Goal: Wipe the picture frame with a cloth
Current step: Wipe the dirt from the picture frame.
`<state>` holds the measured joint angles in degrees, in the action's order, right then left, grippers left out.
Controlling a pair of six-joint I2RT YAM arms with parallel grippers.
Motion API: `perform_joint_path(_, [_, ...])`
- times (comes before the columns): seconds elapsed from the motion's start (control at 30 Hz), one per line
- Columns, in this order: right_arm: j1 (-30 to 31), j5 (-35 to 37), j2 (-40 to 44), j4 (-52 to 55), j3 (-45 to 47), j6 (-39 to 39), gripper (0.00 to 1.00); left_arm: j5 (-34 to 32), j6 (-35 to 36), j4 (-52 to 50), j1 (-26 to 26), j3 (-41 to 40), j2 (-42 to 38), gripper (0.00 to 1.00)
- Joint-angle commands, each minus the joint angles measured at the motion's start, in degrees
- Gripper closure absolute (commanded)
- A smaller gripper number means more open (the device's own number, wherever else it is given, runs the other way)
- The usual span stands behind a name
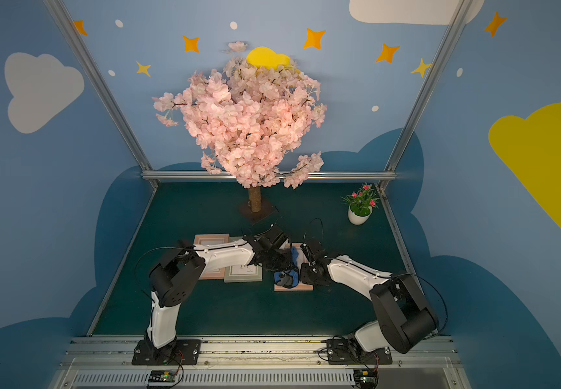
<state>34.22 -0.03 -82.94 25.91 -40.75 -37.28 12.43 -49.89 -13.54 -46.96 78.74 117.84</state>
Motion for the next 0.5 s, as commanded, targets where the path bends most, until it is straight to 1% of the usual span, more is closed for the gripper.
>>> perform_joint_path(0.0, [0.16, 0.01, -0.03, 1.93, 1.99, -0.34, 0.67, -1.30, 3.10, -2.11, 2.01, 4.08, 4.07, 0.97])
perform_joint_path(0.1, [0.17, 0.21, -0.12, 2.08, 1.99, -0.34, 0.67, -3.00, 4.51, -4.49, 2.63, 7.69, 6.10, 0.97])
perform_joint_path(0.17, [0.15, 0.21, -0.31, 1.96, 1.99, -0.34, 0.67, -2.43, 4.26, -5.12, 2.56, 7.66, 6.41, 0.97])
perform_joint_path(0.3, [0.15, 0.21, -1.07, 1.69, 1.94, -0.43, 0.67, -1.42, 3.19, -2.71, -0.96, 0.51, 1.73, 0.97])
perform_joint_path(0.4, [0.16, 0.12, -1.41, 1.51, 1.99, -0.55, 0.67, -0.53, 0.00, 0.14, -4.02, -6.79, -3.57, 0.97])
perform_joint_path(0.47, [0.17, 0.20, -1.26, 1.67, 1.99, -0.60, 0.67, -0.97, -1.40, 0.68, -5.58, -9.71, -6.26, 0.97])
